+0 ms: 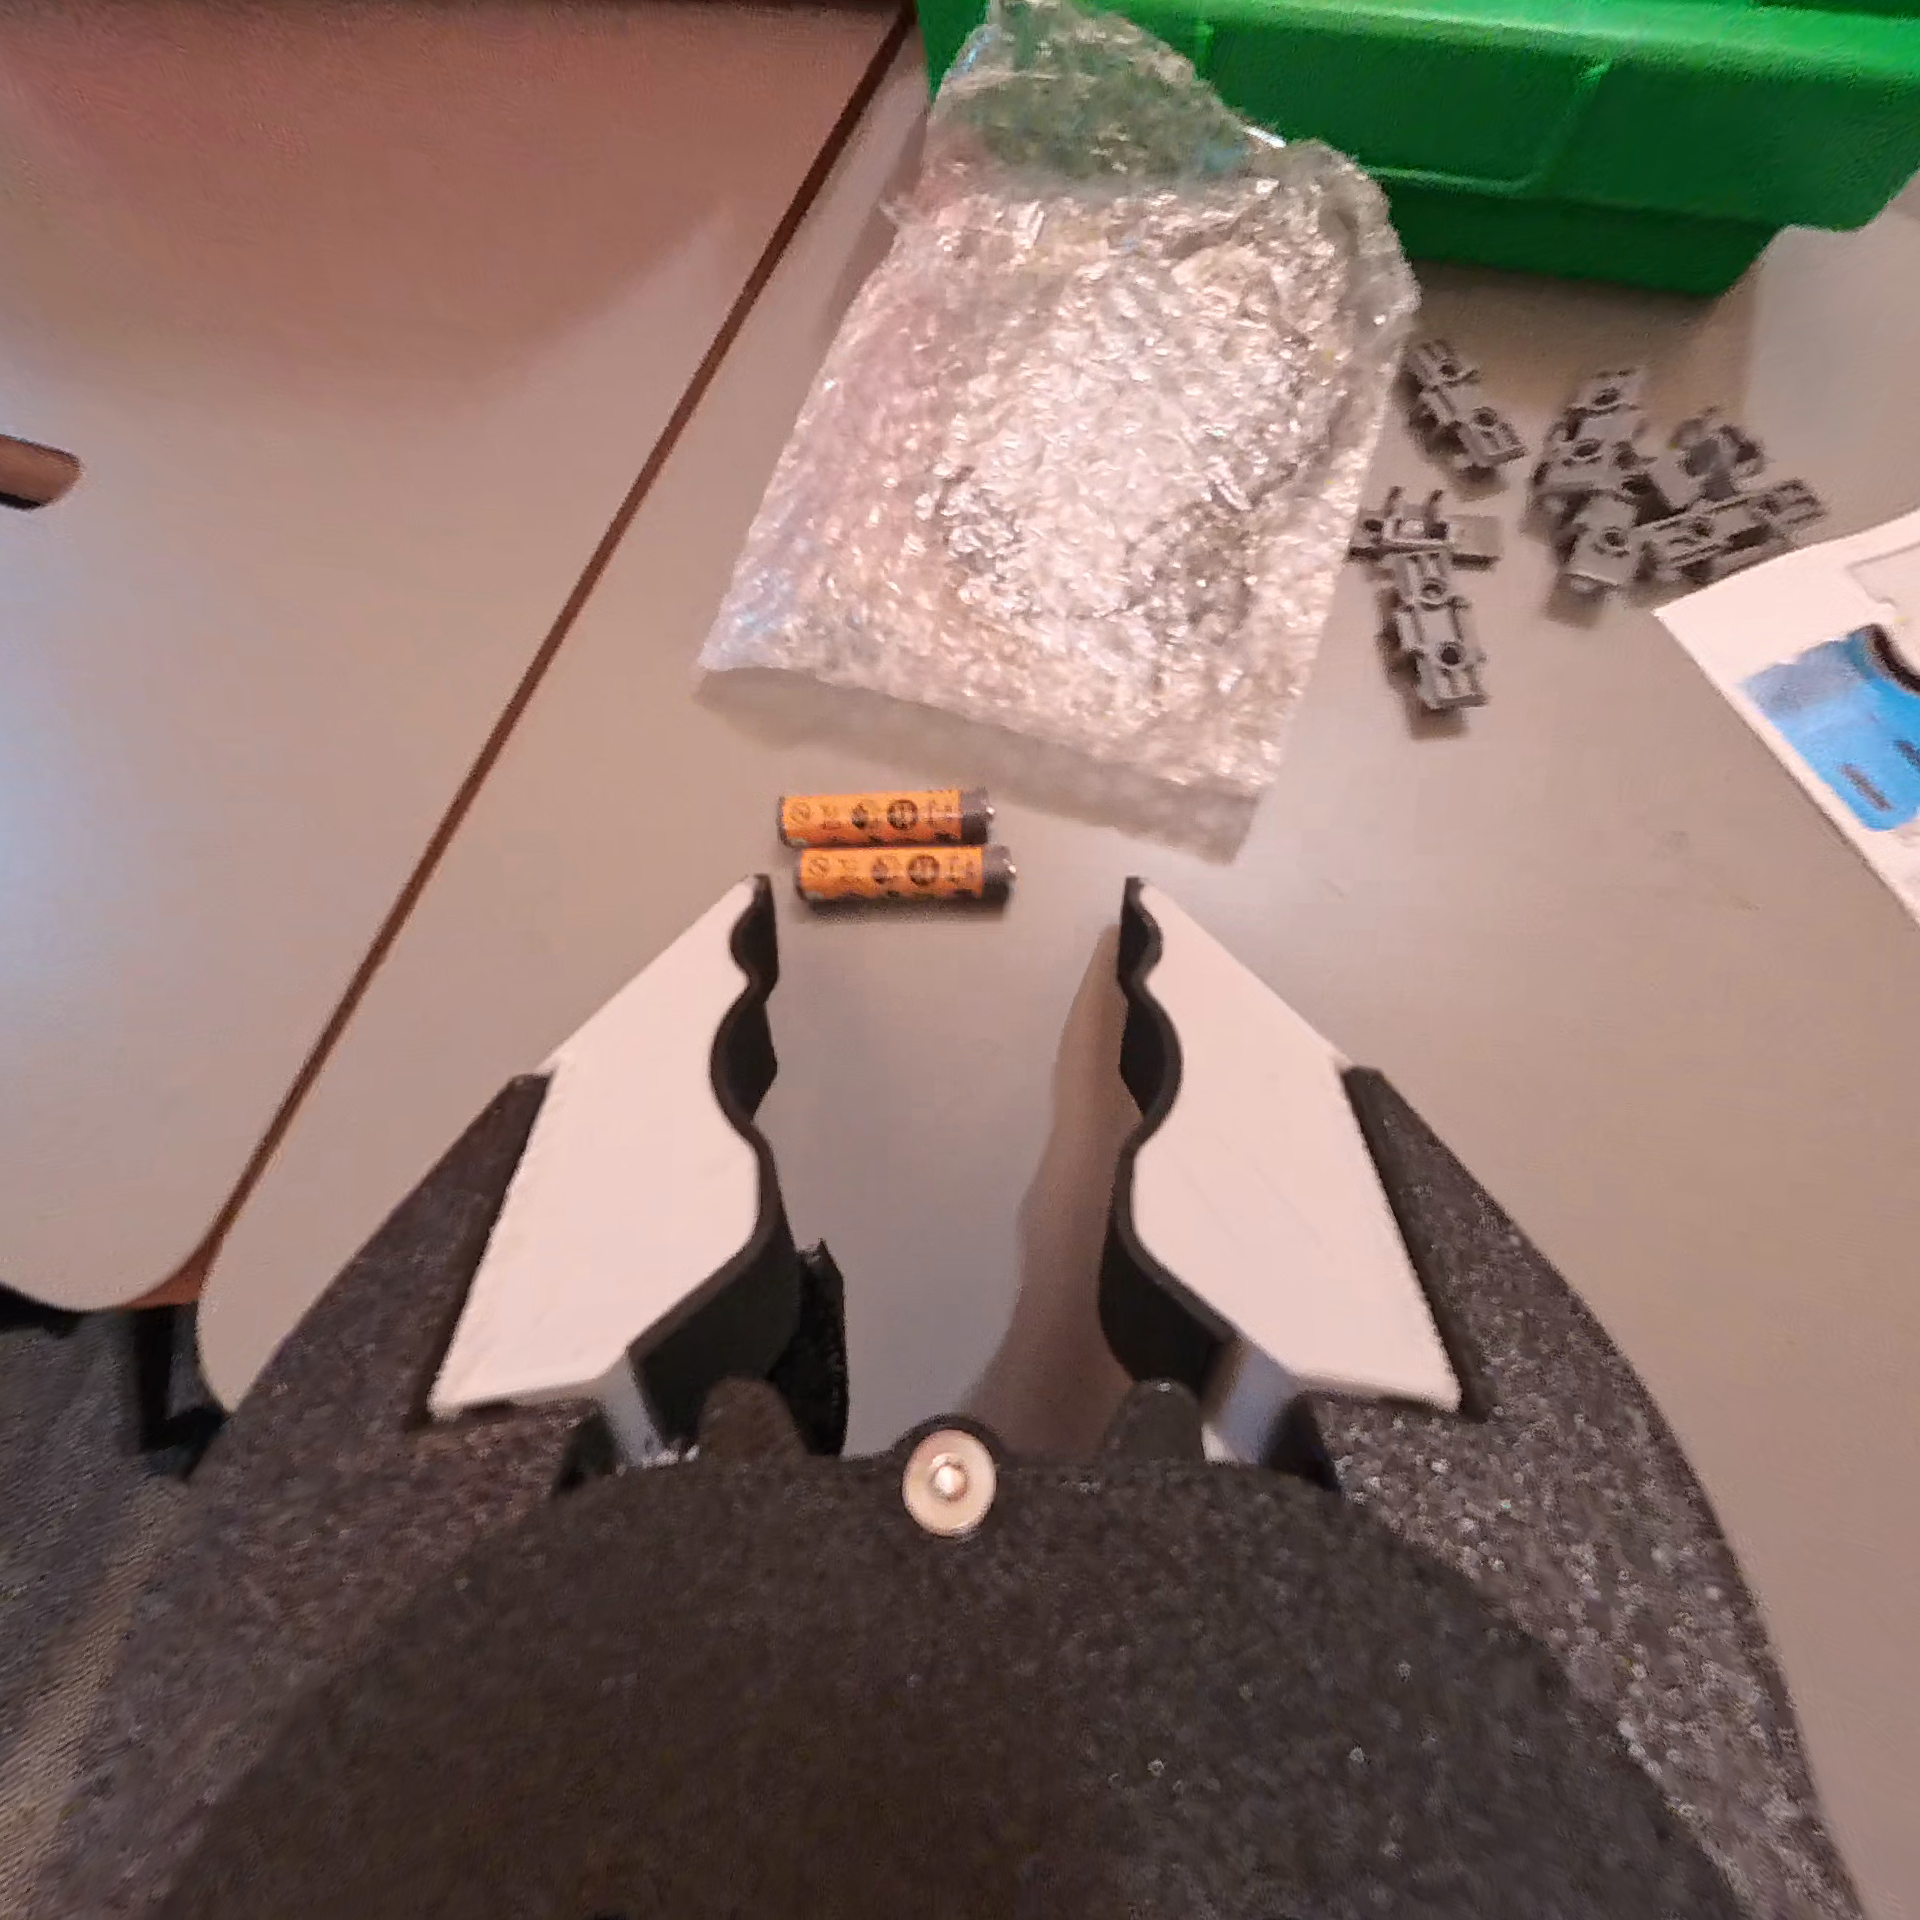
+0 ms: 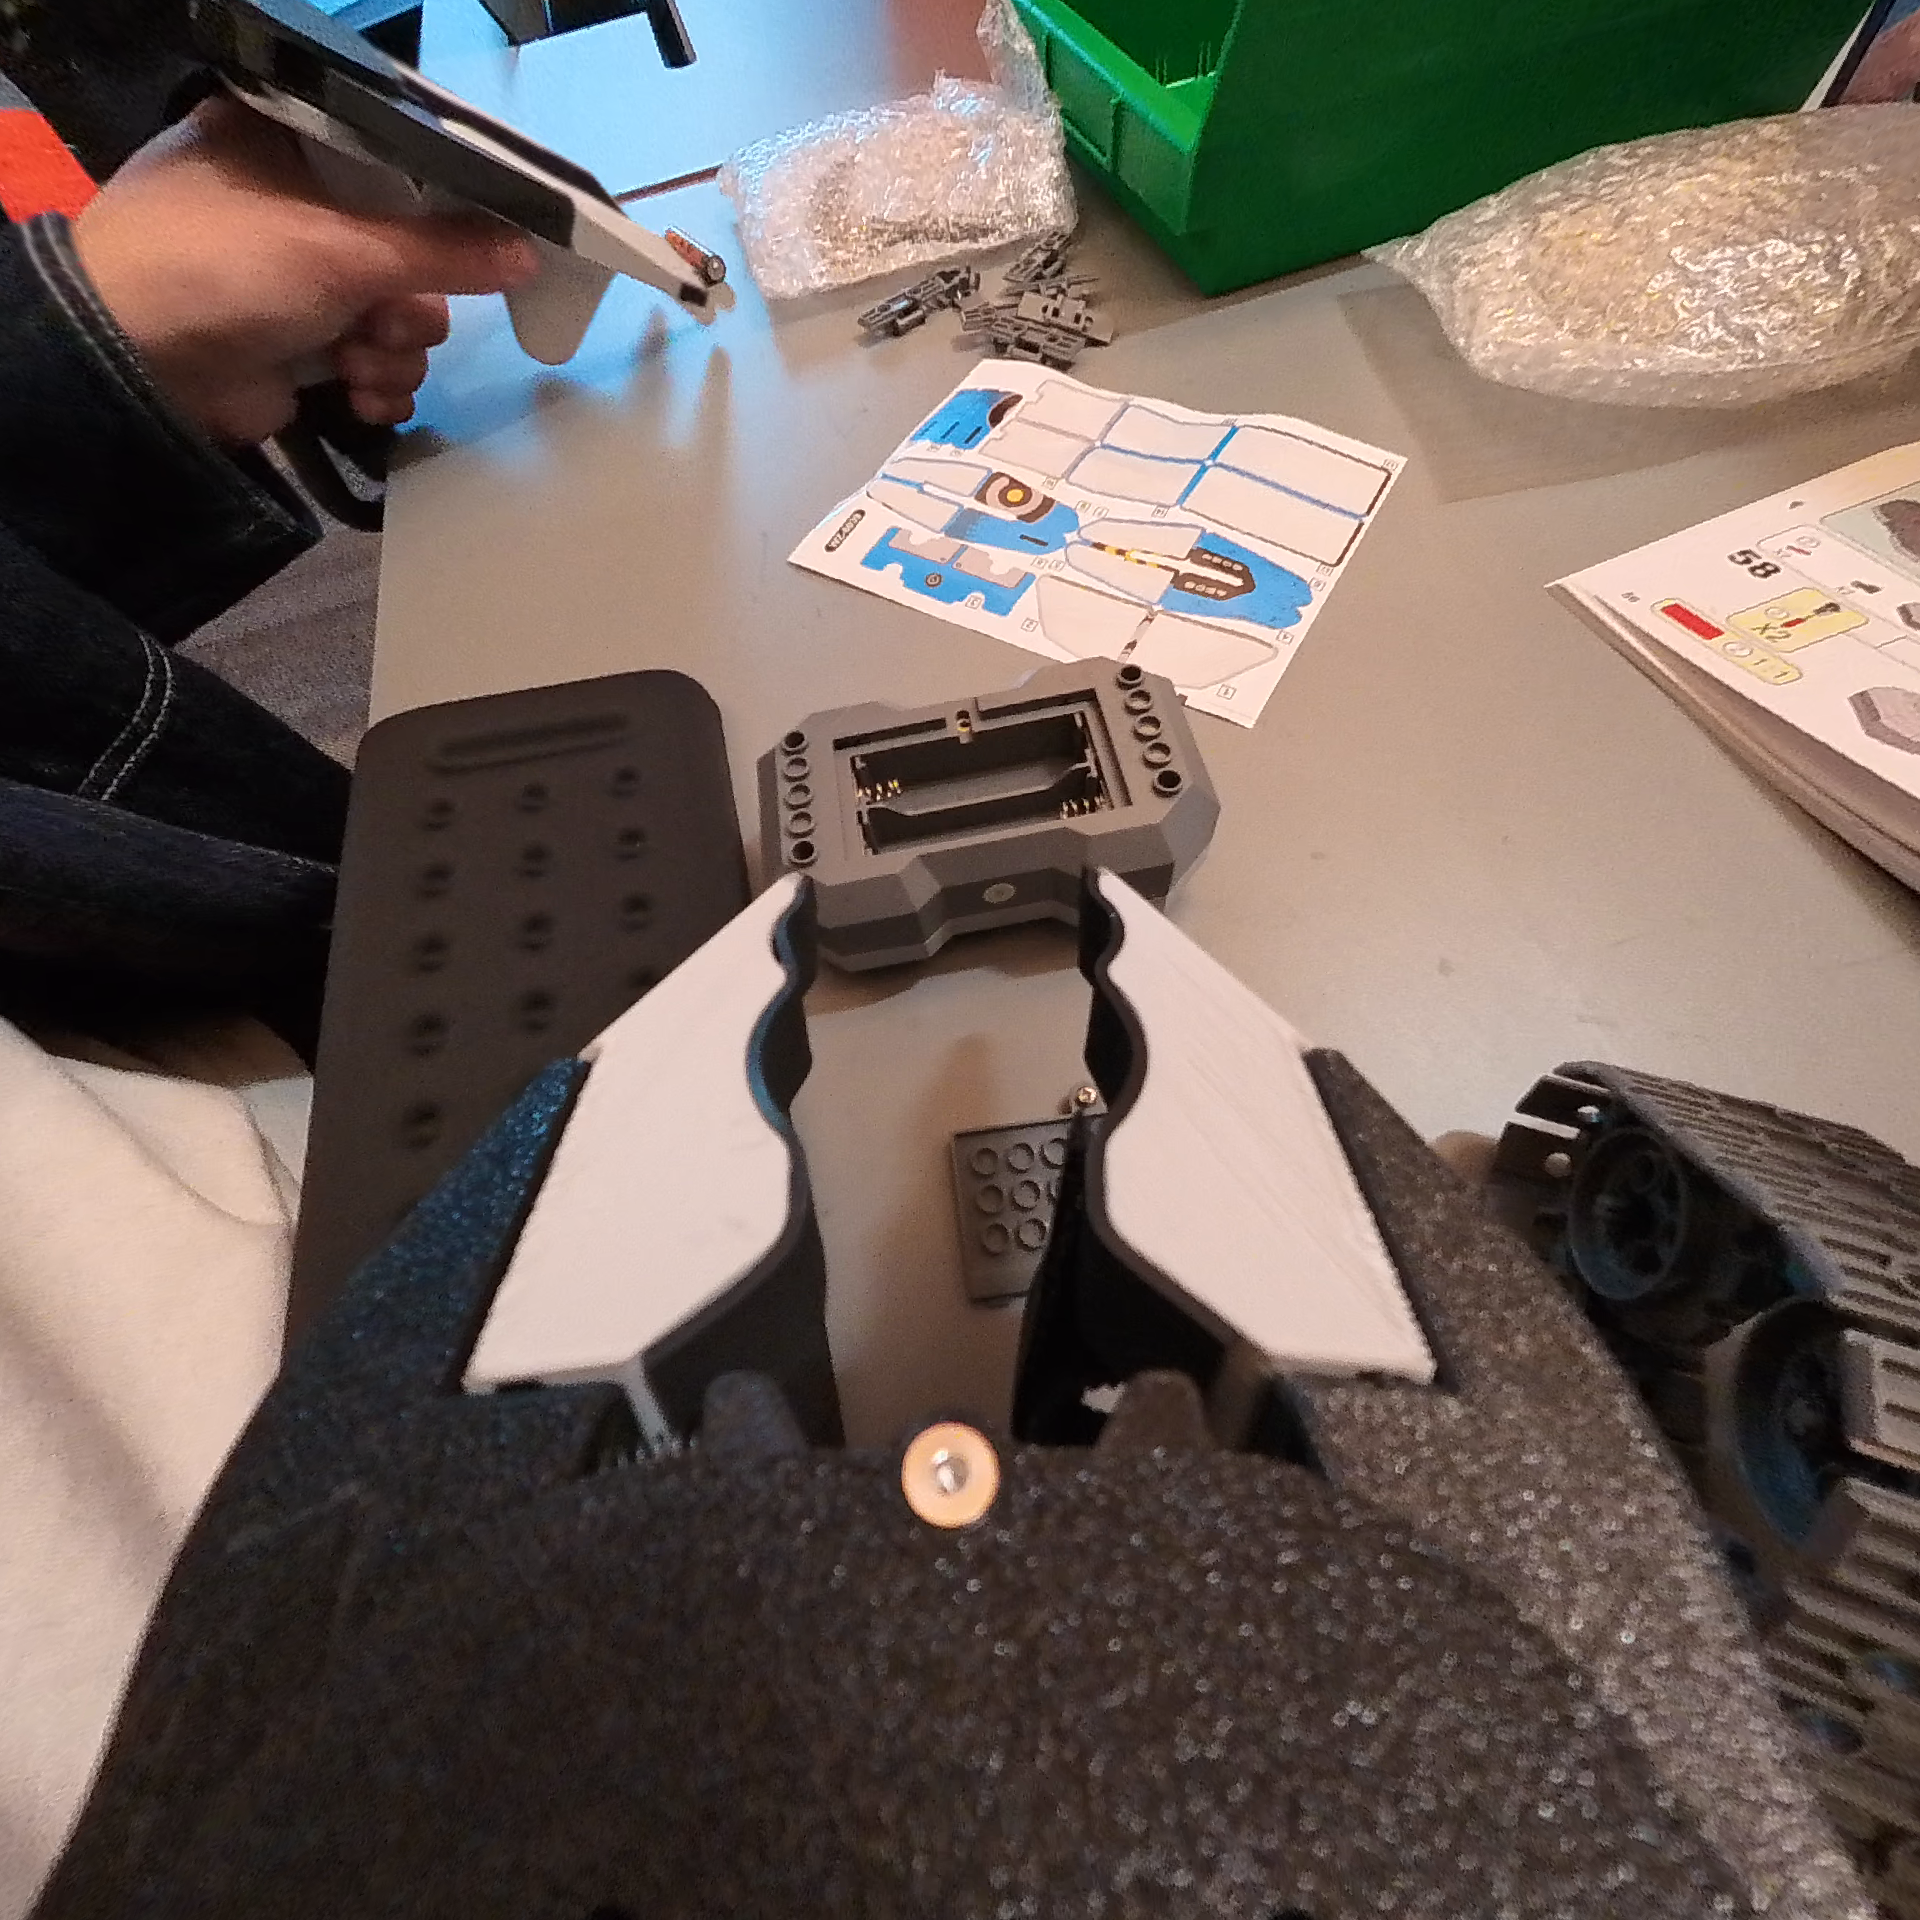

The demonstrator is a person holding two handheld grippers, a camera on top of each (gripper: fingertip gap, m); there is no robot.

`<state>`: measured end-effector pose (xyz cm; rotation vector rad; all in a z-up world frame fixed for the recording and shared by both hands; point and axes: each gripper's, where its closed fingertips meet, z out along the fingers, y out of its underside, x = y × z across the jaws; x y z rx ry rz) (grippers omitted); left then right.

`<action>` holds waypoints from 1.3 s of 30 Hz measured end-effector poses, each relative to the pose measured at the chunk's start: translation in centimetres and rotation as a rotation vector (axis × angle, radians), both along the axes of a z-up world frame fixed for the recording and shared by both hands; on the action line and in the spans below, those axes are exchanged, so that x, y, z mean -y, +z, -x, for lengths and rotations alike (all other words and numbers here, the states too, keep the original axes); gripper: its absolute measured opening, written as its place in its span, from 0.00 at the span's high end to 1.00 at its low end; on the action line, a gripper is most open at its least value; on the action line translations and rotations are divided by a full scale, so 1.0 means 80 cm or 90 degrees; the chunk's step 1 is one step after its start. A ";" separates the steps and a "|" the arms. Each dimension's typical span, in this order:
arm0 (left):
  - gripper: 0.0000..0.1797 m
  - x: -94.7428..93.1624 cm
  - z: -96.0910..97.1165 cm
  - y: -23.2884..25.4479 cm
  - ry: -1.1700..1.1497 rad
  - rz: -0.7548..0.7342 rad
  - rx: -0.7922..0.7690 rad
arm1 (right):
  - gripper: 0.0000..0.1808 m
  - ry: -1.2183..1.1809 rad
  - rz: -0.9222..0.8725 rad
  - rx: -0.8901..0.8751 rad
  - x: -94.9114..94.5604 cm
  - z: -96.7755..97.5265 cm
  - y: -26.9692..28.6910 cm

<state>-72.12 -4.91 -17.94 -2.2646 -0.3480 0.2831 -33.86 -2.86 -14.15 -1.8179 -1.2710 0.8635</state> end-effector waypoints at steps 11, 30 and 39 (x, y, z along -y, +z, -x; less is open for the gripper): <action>0.76 -0.004 0.008 -0.009 -0.066 0.029 0.035 | 0.73 0.002 0.015 -0.001 -0.001 0.001 -0.002; 0.76 0.000 -0.133 0.149 -0.446 -0.366 -0.069 | 0.73 0.001 0.022 -0.006 -0.002 0.000 -0.001; 0.76 0.005 0.010 -0.004 -0.064 -0.028 0.114 | 0.73 -0.003 0.030 0.003 -0.003 -0.001 -0.006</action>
